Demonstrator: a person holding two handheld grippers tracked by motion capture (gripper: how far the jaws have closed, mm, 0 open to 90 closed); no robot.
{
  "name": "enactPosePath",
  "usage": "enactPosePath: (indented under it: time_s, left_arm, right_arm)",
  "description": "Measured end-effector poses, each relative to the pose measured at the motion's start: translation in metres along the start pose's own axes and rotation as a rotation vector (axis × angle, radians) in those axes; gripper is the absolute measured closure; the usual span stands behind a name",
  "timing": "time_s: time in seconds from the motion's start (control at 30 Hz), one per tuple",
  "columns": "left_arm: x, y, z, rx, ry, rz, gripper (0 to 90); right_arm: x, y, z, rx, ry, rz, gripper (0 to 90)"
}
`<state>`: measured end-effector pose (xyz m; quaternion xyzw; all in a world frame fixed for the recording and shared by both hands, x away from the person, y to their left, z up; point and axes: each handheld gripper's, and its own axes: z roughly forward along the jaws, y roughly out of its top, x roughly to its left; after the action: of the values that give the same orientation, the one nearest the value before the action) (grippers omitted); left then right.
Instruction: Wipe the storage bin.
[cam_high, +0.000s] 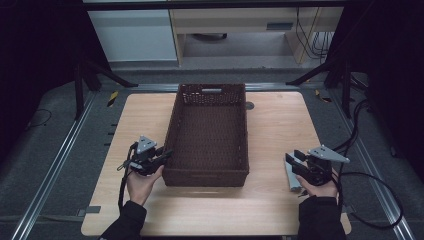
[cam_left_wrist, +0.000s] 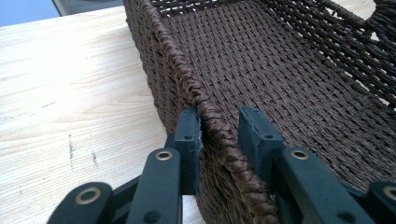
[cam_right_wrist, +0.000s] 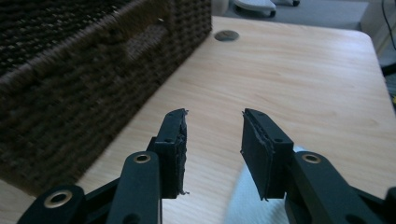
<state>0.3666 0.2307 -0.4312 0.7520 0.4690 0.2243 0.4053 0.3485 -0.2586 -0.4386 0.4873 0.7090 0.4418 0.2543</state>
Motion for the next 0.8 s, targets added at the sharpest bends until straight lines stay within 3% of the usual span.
enactPosePath:
  time_s: [0.17, 0.4, 0.67, 0.8]
  left_arm:
    - [0.001, 0.000, 0.000, -0.003, 0.000, 0.000, 69.0]
    - [0.001, 0.000, 0.000, -0.005, -0.004, -0.005, 69.0]
    - [0.001, 0.000, 0.000, -0.007, -0.014, -0.012, 69.0]
    - [0.001, 0.000, 0.000, -0.008, -0.015, -0.011, 69.0]
  right_arm:
    - [0.012, 0.012, 0.008, -0.002, 0.066, -0.005, 59.5]
    - [0.026, 0.030, 0.025, -0.016, 0.113, -0.017, 58.6]
    - [0.050, 0.051, 0.056, 0.003, 0.197, -0.044, 53.5]
    - [0.061, 0.058, 0.070, 0.000, 0.216, -0.063, 51.7]
